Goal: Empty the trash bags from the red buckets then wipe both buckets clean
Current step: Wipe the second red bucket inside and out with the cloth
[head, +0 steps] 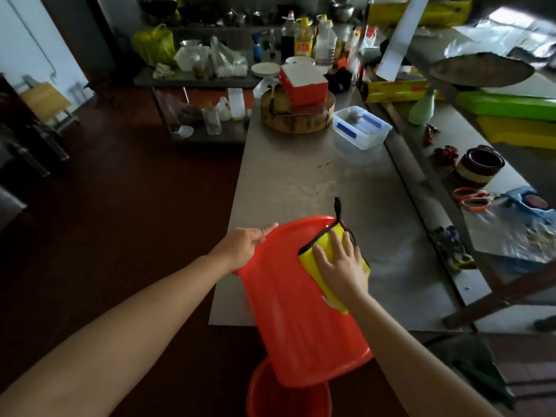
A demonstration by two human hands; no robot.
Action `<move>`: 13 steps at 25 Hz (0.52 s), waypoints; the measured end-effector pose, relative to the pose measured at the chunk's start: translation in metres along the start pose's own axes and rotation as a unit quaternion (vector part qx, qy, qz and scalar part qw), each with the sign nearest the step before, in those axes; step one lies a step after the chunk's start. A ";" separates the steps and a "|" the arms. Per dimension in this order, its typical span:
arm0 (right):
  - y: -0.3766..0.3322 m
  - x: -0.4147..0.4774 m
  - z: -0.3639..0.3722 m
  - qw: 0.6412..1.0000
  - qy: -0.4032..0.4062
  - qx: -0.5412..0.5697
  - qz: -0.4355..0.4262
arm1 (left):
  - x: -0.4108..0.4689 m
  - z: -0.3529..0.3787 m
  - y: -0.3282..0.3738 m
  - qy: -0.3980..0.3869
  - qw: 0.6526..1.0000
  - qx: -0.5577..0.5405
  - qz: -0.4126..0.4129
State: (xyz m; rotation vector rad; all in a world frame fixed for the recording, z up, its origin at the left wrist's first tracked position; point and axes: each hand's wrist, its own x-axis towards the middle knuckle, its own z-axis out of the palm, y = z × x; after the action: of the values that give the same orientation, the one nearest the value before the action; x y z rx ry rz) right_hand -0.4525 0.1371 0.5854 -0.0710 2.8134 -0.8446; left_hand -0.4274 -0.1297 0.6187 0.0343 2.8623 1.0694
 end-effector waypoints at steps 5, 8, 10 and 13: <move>-0.053 -0.068 0.058 0.951 0.075 -0.227 -0.195 | 0.011 -0.007 0.011 -0.029 0.999 0.027 0.017; -0.057 -0.082 0.076 0.905 0.063 -0.330 -0.263 | 0.002 -0.010 0.007 -0.035 0.999 -0.001 0.037; -0.053 -0.081 0.072 0.901 0.071 -0.327 -0.276 | -0.004 -0.008 0.002 -0.027 0.999 -0.014 0.042; -0.036 -0.072 0.055 0.924 0.092 -0.268 -0.258 | -0.003 -0.004 0.003 -0.012 0.999 -0.006 0.039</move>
State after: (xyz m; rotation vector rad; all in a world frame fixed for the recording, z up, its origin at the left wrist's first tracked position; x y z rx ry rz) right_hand -0.3706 0.0846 0.5730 -0.8865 3.1652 -0.1235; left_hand -0.4246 -0.1303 0.6233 0.1580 2.8538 1.0921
